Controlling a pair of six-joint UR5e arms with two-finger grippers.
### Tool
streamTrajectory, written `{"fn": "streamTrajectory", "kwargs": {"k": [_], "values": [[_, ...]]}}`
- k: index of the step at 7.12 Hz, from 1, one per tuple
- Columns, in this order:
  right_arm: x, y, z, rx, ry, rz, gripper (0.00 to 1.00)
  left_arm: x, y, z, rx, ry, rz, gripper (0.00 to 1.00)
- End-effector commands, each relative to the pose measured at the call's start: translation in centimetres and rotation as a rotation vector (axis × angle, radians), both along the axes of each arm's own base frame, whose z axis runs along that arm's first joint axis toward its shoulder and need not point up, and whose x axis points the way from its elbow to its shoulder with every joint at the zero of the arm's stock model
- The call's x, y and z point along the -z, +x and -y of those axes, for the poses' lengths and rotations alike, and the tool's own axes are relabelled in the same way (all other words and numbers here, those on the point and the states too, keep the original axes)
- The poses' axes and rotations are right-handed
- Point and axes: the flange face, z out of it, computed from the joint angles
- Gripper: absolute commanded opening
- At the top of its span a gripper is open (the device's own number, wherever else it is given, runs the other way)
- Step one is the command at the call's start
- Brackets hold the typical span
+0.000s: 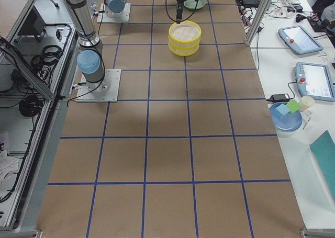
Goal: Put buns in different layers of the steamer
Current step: 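Carry brown bun over top tier with left gripper while right gripper rises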
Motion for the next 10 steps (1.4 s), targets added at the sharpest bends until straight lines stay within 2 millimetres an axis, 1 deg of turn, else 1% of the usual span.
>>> {"fn": "streamTrajectory", "kwargs": {"k": [1, 2, 3, 5, 6, 7, 8, 9, 10], "values": [[0.2, -0.8, -1.1, 0.007, 0.028, -0.012, 1.0, -4.7, -10.4, -0.3, -0.081, -0.094, -0.091, 0.0], [0.7, -0.8, -1.1, -0.014, 0.026, -0.007, 1.0, -6.8, -15.3, -1.2, -0.132, -0.122, -0.126, 0.0], [0.5, -1.0, -0.6, -0.09, -0.009, -0.009, 1.0, -8.7, -20.4, -2.6, -0.201, -0.148, -0.174, 0.0], [0.7, -1.1, -0.6, -0.095, -0.001, -0.009, 1.0, -10.4, -31.3, -6.6, -0.244, -0.147, -0.269, 0.0], [0.6, -1.1, -0.6, -0.097, -0.004, -0.007, 1.0, -10.3, -36.1, -8.7, -0.261, -0.126, -0.317, 0.0], [0.7, -1.1, -0.6, -0.098, -0.002, -0.007, 1.0, -8.2, -39.2, -10.2, -0.322, -0.063, -0.365, 0.0], [0.7, -1.1, -0.7, -0.098, -0.002, -0.009, 1.0, -6.6, -41.4, -11.8, -0.32, -0.009, -0.403, 0.0], [0.7, -1.1, -0.8, -0.098, -0.002, -0.009, 1.0, -5.7, -43.7, -13.8, -0.358, 0.026, -0.416, 0.0], [0.7, -1.1, -0.8, -0.098, -0.001, -0.007, 1.0, -6.2, -44.0, -14.1, -0.358, 0.023, -0.423, 0.99]]}}
